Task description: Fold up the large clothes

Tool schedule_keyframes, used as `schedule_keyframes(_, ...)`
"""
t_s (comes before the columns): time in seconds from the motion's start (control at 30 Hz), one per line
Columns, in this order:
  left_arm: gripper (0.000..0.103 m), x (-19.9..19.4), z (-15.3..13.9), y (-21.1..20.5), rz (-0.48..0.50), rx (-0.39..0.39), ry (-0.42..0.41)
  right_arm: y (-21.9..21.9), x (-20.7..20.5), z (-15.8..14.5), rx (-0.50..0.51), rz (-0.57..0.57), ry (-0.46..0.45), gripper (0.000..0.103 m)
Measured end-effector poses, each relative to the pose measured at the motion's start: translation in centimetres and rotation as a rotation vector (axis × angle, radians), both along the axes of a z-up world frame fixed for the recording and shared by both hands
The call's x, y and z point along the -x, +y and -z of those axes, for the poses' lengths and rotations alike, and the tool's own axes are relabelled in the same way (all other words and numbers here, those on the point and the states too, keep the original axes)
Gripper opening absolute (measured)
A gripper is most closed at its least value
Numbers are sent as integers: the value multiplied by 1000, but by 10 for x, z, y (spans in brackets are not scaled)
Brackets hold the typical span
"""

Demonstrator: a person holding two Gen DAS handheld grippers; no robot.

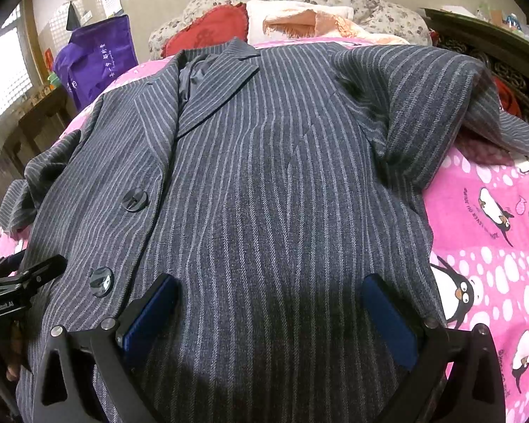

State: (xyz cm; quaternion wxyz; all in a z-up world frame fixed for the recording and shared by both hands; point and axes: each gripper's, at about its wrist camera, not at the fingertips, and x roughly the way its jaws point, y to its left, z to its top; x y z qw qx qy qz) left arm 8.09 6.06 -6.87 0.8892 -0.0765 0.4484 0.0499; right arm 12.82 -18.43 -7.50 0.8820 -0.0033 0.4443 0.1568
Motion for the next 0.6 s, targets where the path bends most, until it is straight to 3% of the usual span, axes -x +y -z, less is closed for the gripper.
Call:
schedule_keyframes(0.2, 103, -5, -1, 7, 75, 22, 19, 0, 0, 0, -4, 0, 4, 103)
schedule_keyframes(0.6, 103, 0, 1, 1, 40, -24, 2, -1, 0, 0, -4, -1, 5, 103)
